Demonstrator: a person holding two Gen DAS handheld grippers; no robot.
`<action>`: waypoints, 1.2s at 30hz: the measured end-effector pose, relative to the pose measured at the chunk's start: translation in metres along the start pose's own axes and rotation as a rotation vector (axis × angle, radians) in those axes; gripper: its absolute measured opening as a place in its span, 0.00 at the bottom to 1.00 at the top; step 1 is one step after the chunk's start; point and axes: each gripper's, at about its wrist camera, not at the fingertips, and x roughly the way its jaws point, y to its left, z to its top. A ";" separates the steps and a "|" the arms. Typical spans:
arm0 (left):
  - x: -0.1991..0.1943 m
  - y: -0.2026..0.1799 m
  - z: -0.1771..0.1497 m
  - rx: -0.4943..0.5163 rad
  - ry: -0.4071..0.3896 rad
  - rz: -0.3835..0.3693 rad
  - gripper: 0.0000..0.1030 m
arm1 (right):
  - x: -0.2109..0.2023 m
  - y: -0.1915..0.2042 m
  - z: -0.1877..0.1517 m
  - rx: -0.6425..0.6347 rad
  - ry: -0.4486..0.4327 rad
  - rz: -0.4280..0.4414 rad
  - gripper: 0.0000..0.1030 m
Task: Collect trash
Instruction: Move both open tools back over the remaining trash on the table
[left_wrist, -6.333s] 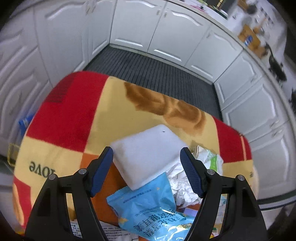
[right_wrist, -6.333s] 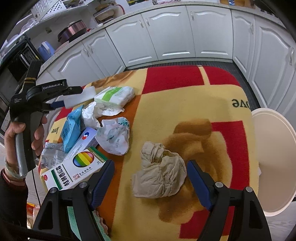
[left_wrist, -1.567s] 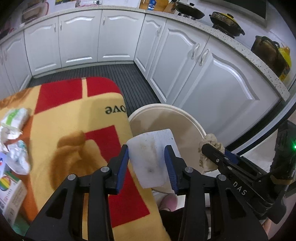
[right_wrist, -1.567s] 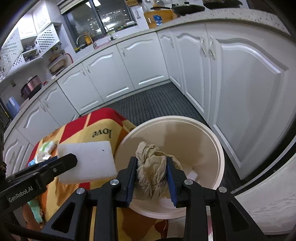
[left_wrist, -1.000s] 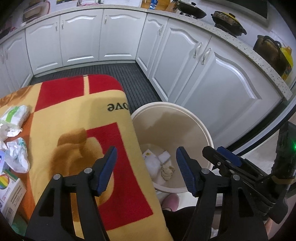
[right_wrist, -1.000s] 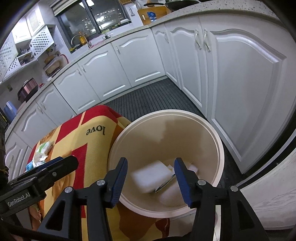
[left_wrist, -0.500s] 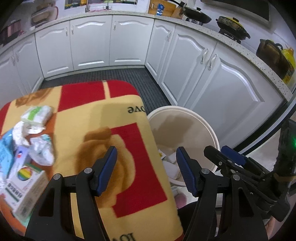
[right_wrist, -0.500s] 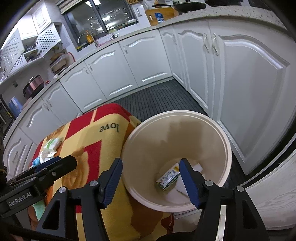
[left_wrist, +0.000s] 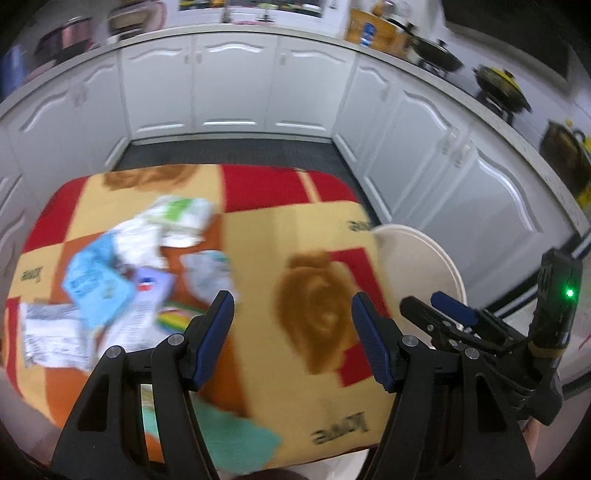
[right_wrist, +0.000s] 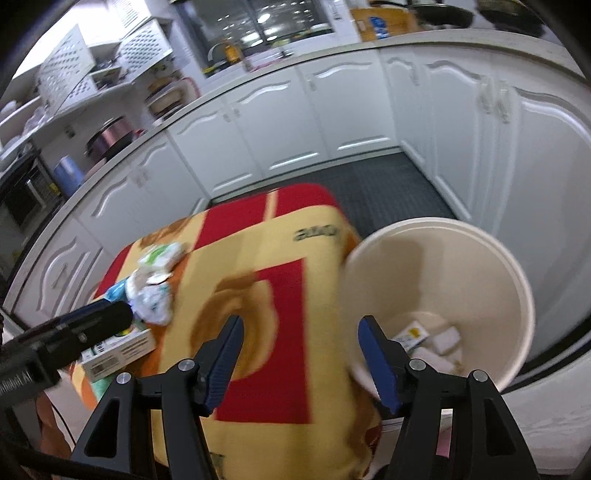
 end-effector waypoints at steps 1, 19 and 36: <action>-0.003 0.009 0.000 -0.011 -0.005 0.010 0.63 | 0.004 0.008 0.000 -0.014 0.009 0.011 0.60; -0.038 0.205 -0.084 -0.281 0.102 0.244 0.63 | 0.060 0.114 -0.003 -0.213 0.118 0.122 0.64; 0.012 0.308 -0.034 -0.389 0.033 0.304 0.63 | 0.088 0.136 0.009 -0.235 0.157 0.100 0.64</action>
